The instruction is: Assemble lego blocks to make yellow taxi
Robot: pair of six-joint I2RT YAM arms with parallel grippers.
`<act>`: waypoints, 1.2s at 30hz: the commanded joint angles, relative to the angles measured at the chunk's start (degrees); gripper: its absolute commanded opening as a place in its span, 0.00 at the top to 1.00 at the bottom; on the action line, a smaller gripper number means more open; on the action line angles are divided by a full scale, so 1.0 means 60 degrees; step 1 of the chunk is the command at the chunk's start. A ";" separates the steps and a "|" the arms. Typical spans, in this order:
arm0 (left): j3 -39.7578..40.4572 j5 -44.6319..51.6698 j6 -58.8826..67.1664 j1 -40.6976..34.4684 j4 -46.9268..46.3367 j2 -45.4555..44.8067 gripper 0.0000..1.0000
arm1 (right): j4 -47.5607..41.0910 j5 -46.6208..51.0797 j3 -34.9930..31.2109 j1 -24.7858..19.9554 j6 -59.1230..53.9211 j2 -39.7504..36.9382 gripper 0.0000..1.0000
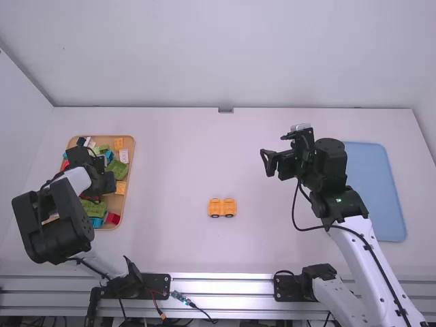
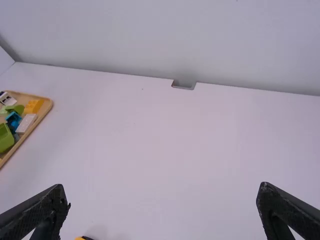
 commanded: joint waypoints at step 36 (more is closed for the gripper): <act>-0.0943 -0.0641 0.0288 -0.0036 0.0845 0.0051 0.61 | 0.0051 -0.0025 0.0364 0.0007 0.0025 -0.0087 0.01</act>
